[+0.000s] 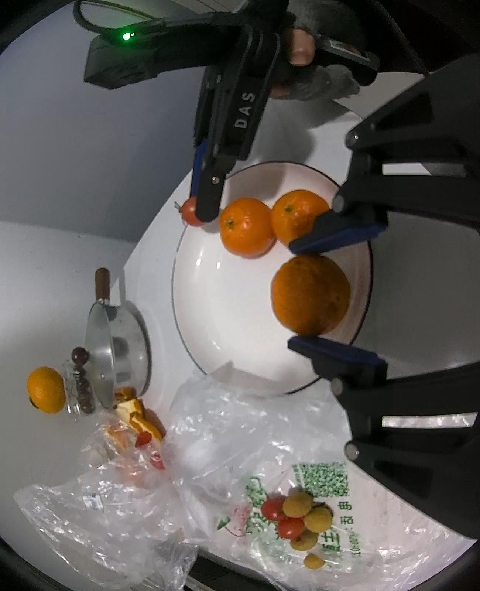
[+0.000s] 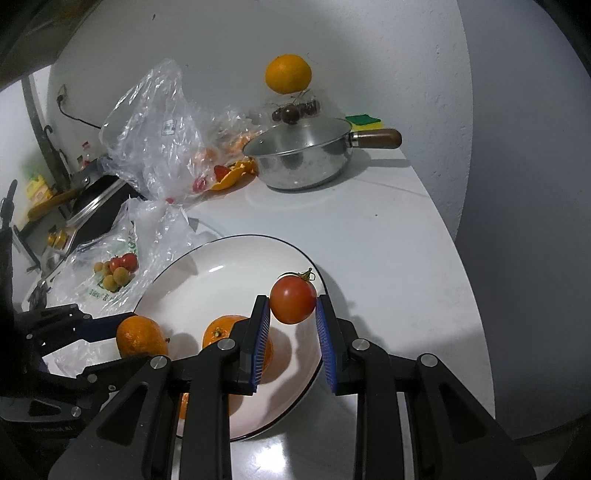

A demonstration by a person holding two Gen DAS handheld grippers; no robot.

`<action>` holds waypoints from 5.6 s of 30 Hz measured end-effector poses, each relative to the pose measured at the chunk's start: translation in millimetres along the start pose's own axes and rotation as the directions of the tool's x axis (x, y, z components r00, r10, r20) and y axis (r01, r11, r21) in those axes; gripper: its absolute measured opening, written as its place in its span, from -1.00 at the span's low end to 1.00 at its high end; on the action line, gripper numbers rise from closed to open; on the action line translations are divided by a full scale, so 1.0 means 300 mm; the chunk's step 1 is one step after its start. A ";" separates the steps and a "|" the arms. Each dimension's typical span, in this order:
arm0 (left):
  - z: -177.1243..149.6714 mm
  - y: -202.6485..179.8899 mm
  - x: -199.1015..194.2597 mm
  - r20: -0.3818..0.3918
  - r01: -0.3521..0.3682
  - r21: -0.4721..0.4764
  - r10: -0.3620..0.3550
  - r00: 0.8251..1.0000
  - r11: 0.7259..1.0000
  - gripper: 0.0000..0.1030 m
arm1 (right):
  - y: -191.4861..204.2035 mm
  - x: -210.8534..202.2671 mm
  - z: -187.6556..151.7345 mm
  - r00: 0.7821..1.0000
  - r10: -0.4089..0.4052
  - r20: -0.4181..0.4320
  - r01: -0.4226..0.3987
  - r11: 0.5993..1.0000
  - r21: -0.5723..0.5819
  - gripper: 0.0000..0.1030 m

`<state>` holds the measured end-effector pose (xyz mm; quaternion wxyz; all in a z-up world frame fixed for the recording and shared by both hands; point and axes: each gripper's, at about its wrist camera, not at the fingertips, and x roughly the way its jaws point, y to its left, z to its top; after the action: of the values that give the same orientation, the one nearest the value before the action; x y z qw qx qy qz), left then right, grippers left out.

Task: Organize fruits
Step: 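Carry the held tomato and mandarin over to the white plate, then open the left gripper to set the mandarin down while the right gripper releases the tomato, then move both grippers back toward the fruit on the plastic bag, then grasp a small yellow fruit with the right gripper while the left gripper grasps another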

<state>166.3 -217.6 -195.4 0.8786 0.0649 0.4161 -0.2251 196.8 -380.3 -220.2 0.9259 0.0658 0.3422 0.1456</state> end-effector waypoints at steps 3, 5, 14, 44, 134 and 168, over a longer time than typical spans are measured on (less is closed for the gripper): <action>0.001 -0.002 0.004 -0.007 0.001 -0.005 -0.001 1.000 1.000 -0.10 | 0.002 -0.001 -0.008 1.000 0.006 -0.005 -0.006 1.000 -0.003 -0.47; 0.001 -0.001 0.006 -0.012 0.001 -0.005 -0.001 1.000 1.000 -0.10 | 0.003 -0.004 -0.008 1.000 0.004 -0.006 -0.004 1.000 -0.005 -0.47; -0.004 0.012 0.003 -0.025 0.010 -0.023 -0.011 1.000 1.000 -0.08 | 0.004 -0.019 -0.015 1.000 -0.001 -0.005 0.000 1.000 -0.009 -0.47; -0.053 0.067 -0.137 0.064 0.014 -0.038 -0.011 0.998 0.999 0.00 | 0.122 -0.113 -0.115 0.997 -0.056 -0.044 0.055 0.998 -0.018 -0.45; -0.185 0.772 -0.210 0.122 -0.077 -0.277 0.114 0.986 0.958 0.01 | 0.788 0.452 0.114 0.978 0.054 -0.201 -0.093 0.977 -0.193 -0.30; -0.110 0.605 -0.041 -0.009 -0.185 -0.121 0.185 0.983 0.975 -0.27 | 0.632 0.307 0.105 0.985 0.103 -0.139 -0.125 0.979 -0.164 -0.48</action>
<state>218.0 -42.0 -220.7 0.8985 0.0495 0.4202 -0.1165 241.3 -172.2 -211.0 0.8940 -0.0044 0.3837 0.2314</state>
